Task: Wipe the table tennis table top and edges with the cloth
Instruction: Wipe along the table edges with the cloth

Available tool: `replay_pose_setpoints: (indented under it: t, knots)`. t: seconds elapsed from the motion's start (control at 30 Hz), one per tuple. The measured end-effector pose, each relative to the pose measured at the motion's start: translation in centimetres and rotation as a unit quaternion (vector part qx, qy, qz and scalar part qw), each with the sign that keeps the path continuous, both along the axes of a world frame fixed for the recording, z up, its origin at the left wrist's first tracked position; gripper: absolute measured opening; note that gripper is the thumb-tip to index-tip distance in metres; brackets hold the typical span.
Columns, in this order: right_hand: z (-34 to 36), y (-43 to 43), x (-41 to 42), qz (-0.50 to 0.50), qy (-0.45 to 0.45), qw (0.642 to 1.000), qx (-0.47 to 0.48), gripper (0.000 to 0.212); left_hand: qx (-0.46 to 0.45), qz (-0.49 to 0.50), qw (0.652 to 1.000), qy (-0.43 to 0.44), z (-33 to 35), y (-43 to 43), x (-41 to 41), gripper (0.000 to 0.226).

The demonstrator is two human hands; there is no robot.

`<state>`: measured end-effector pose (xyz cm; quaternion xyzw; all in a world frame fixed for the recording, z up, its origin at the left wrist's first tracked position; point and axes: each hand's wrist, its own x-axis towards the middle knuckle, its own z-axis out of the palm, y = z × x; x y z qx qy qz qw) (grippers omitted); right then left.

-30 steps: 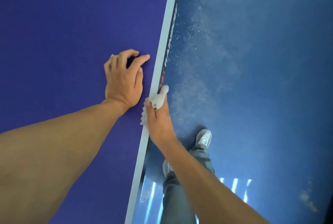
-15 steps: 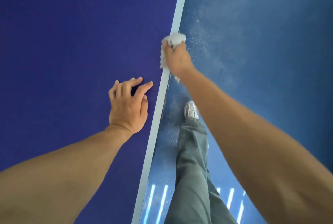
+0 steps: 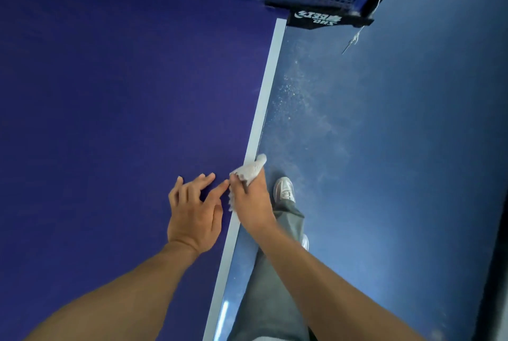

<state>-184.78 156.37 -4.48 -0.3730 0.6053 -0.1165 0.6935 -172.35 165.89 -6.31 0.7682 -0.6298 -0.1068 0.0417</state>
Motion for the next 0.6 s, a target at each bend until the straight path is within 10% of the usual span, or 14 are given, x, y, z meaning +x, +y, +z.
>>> replay_pose_setpoints:
  t: [0.37, 0.6]
  knots:
    - [-1.4, -20.2, 2.5, 0.07, 0.1, 0.989, -0.08, 0.055, -0.008, 0.0, 1.0, 0.004, 0.0, -0.7, 0.0, 0.041]
    - [-1.6, -27.7, 5.3, -0.065, 0.07, 0.992, -0.087, 0.05, -0.035, 0.014, 0.999, 0.012, -0.2, -0.4, -0.3, 0.038]
